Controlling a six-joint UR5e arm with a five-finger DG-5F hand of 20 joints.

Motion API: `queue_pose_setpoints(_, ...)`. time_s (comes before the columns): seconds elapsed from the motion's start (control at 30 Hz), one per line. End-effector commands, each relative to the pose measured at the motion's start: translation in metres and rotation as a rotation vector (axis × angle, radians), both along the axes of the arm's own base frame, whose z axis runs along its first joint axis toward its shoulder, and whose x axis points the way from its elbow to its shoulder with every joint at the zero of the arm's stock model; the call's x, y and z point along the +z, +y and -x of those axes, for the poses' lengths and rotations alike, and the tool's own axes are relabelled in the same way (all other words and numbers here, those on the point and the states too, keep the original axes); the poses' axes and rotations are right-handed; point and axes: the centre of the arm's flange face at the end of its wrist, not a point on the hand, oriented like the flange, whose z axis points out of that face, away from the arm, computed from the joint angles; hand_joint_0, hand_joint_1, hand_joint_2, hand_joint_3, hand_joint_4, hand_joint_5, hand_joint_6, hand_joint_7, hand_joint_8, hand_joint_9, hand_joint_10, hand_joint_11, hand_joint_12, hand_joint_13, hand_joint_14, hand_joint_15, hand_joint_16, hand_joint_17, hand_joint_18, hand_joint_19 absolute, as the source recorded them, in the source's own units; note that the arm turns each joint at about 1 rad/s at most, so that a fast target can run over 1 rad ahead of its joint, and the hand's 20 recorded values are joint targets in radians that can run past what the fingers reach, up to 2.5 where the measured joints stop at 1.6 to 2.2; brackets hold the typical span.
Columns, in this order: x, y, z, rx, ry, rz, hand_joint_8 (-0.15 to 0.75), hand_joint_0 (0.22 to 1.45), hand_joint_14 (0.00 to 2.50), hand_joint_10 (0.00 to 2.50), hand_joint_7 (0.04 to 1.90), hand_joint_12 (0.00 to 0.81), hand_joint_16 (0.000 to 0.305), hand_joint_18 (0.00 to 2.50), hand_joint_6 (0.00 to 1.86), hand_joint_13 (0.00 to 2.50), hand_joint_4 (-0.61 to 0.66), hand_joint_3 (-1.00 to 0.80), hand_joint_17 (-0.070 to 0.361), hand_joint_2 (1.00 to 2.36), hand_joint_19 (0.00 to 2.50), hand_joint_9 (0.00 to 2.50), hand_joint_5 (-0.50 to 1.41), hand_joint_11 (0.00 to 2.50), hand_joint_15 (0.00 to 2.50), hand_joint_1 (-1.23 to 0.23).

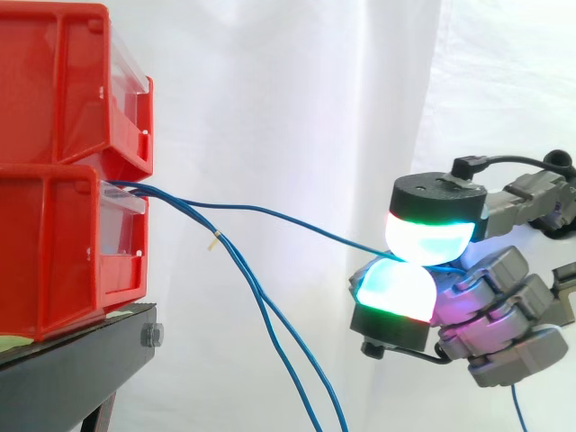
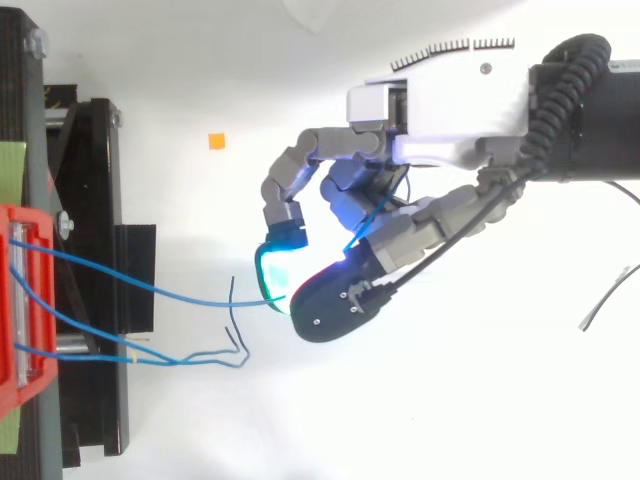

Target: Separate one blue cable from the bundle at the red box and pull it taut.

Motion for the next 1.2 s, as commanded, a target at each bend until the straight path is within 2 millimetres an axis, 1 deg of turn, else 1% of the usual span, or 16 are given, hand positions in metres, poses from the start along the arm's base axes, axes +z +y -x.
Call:
queue_pose_setpoints(0.0, -0.007, 0.001, 0.021, -0.007, 0.030, 0.002, 0.287, 0.67, 2.50, 2.50, 1.11, 0.366, 0.048, 1.10, 0.94, 0.83, -0.08, -0.03, 0.108, 1.01, 1.61, 0.77, -0.12, 1.12, 1.15, -0.84)
queue_pose_setpoints(0.03, -0.007, 0.001, 0.021, -0.007, 0.030, 0.002, 0.286, 0.67, 2.50, 2.50, 1.11, 0.373, 0.048, 1.10, 0.94, 0.83, -0.08, -0.02, 0.107, 1.01, 1.60, 0.77, -0.12, 1.10, 1.15, -0.84)
queue_pose_setpoints(0.1, -0.014, 0.000, 0.038, -0.048, 0.008, 0.002, 0.286, 0.67, 2.50, 2.50, 1.10, 0.366, 0.048, 1.10, 0.94, 0.83, -0.08, -0.02, 0.108, 1.01, 1.62, 0.77, -0.12, 1.10, 1.15, -0.84)
queue_pose_setpoints(0.17, -0.017, 0.000, 0.046, -0.074, -0.029, 0.002, 0.286, 0.67, 2.50, 2.50, 1.10, 0.366, 0.047, 1.10, 0.94, 0.83, -0.08, -0.02, 0.107, 1.01, 1.61, 0.77, -0.12, 1.10, 1.15, -0.84)
queue_pose_setpoints(0.3, -0.020, 0.002, 0.055, -0.092, -0.097, -0.005, 0.278, 0.67, 2.50, 2.50, 1.11, 0.367, 0.047, 1.09, 0.94, 0.83, -0.08, -0.03, 0.106, 1.01, 1.62, 0.77, -0.12, 1.13, 1.17, -0.84)
queue_pose_setpoints(0.43, -0.024, 0.004, 0.055, -0.095, -0.120, -0.024, 0.277, 0.67, 2.50, 2.50, 1.11, 0.357, 0.046, 1.09, 0.94, 0.82, -0.07, -0.03, 0.103, 1.02, 1.65, 0.77, -0.12, 1.11, 1.19, -0.84)
queue_pose_setpoints(0.47, -0.022, 0.003, 0.055, -0.094, -0.123, -0.023, 0.277, 0.67, 2.50, 2.50, 1.11, 0.355, 0.046, 1.09, 0.94, 0.82, -0.07, -0.03, 0.104, 1.01, 1.64, 0.77, -0.12, 1.12, 1.16, -0.84)
queue_pose_setpoints(0.5, -0.022, 0.003, 0.055, -0.091, -0.125, -0.018, 0.274, 0.67, 2.50, 2.50, 1.12, 0.355, 0.046, 1.09, 0.94, 0.81, -0.07, -0.04, 0.103, 1.02, 1.65, 0.77, -0.12, 1.12, 1.19, -0.84)
queue_pose_setpoints(0.53, -0.024, 0.004, 0.055, -0.090, -0.122, -0.013, 0.267, 0.67, 2.50, 2.50, 1.11, 0.360, 0.045, 1.08, 0.94, 0.82, -0.07, -0.04, 0.101, 1.02, 1.69, 0.78, -0.12, 1.11, 1.16, -0.84)
queue_pose_setpoints(0.67, -0.021, 0.005, 0.053, -0.084, -0.137, 0.011, 0.275, 0.67, 2.50, 2.50, 1.11, 0.360, 0.045, 1.09, 0.94, 0.81, -0.07, -0.03, 0.101, 1.02, 1.68, 0.78, -0.12, 1.12, 1.19, -0.84)
queue_pose_setpoints(0.73, -0.021, 0.004, 0.053, -0.084, -0.139, 0.025, 0.276, 0.67, 2.50, 2.50, 1.10, 0.357, 0.046, 1.10, 0.94, 0.82, -0.07, -0.04, 0.103, 1.02, 1.67, 0.78, -0.12, 1.13, 1.14, -0.84)
queue_pose_setpoints(0.8, -0.021, 0.004, 0.053, -0.081, -0.139, 0.037, 0.285, 0.67, 2.50, 2.50, 1.09, 0.361, 0.046, 1.10, 0.94, 0.82, -0.07, -0.04, 0.103, 1.02, 1.68, 0.79, -0.12, 1.11, 1.15, -0.84)
queue_pose_setpoints(0.93, -0.021, 0.004, 0.053, -0.079, -0.141, 0.044, 0.286, 0.67, 2.50, 2.50, 1.09, 0.371, 0.046, 1.11, 0.94, 0.84, -0.07, -0.04, 0.104, 1.02, 1.67, 0.79, -0.12, 1.12, 1.17, -0.84)
queue_pose_setpoints(0.97, -0.021, 0.004, 0.053, -0.079, -0.141, 0.044, 0.280, 0.67, 2.50, 2.50, 1.08, 0.360, 0.046, 1.11, 0.94, 0.84, -0.07, -0.04, 0.104, 1.01, 1.68, 0.79, -0.12, 1.10, 1.15, -0.84)
queue_pose_setpoints(1.0, -0.021, 0.004, 0.053, -0.079, -0.141, 0.044, 0.280, 0.67, 2.50, 2.50, 1.09, 0.365, 0.046, 1.12, 0.94, 0.84, -0.07, -0.04, 0.103, 1.01, 1.69, 0.81, -0.12, 1.11, 1.18, -0.84)
queue_pose_setpoints(1.17, -0.021, 0.004, 0.053, -0.079, -0.141, 0.045, 0.280, 0.67, 2.50, 2.50, 1.11, 0.365, 0.047, 1.13, 0.93, 0.85, -0.07, -0.01, 0.105, 1.01, 1.67, 0.83, -0.12, 1.10, 1.16, -0.84)
